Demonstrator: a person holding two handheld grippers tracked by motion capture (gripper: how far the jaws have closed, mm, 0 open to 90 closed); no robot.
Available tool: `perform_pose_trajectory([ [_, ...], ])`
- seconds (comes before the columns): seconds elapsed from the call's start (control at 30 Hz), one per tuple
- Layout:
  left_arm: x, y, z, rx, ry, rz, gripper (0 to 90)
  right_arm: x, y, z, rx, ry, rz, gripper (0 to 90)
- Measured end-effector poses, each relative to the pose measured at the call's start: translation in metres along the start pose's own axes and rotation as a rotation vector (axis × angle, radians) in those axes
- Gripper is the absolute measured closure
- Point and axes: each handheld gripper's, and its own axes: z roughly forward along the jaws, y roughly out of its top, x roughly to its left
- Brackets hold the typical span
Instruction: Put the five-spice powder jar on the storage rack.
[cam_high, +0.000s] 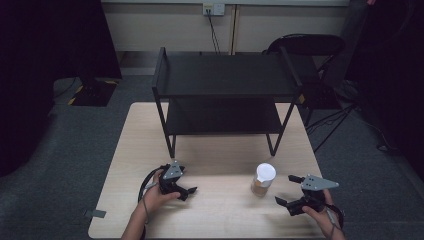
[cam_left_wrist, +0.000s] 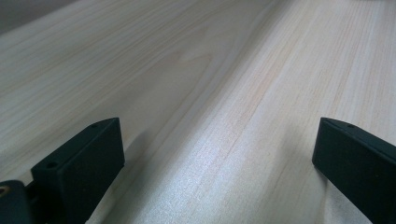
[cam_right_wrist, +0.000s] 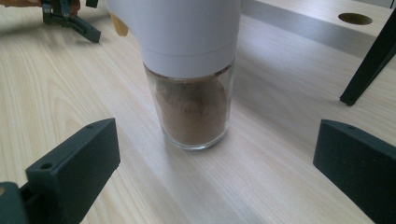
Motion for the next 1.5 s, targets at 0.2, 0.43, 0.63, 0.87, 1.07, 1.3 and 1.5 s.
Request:
perform_pose_trajectory([
  [0.2,0.000,0.000,0.000,0.000,0.000,0.000,1.4,0.001,0.001,0.001,0.005,0.007,-0.011,0.0],
  [0.43,0.000,0.000,0.000,0.000,0.000,0.000,1.4,0.004,0.002,0.006,0.004,0.005,-0.009,0.0],
  [0.63,0.000,0.000,0.000,0.000,0.000,0.000,1.4,0.008,0.006,0.010,0.005,0.008,-0.025,0.0],
  [0.87,0.000,0.000,0.000,0.000,0.000,0.000,1.4,0.010,0.010,0.018,-0.011,0.000,-0.031,0.0],
  [1.07,0.000,0.000,0.000,0.000,0.000,0.000,1.4,0.008,0.016,0.031,-0.033,0.009,-0.040,0.0],
  [1.3,0.000,0.000,0.000,0.000,0.000,0.000,1.4,0.003,0.020,0.046,-0.030,0.028,-0.054,6.4],
  [1.5,0.000,0.000,0.000,0.000,0.001,0.000,1.4,0.002,0.024,0.056,-0.038,0.030,-0.053,11.5],
])
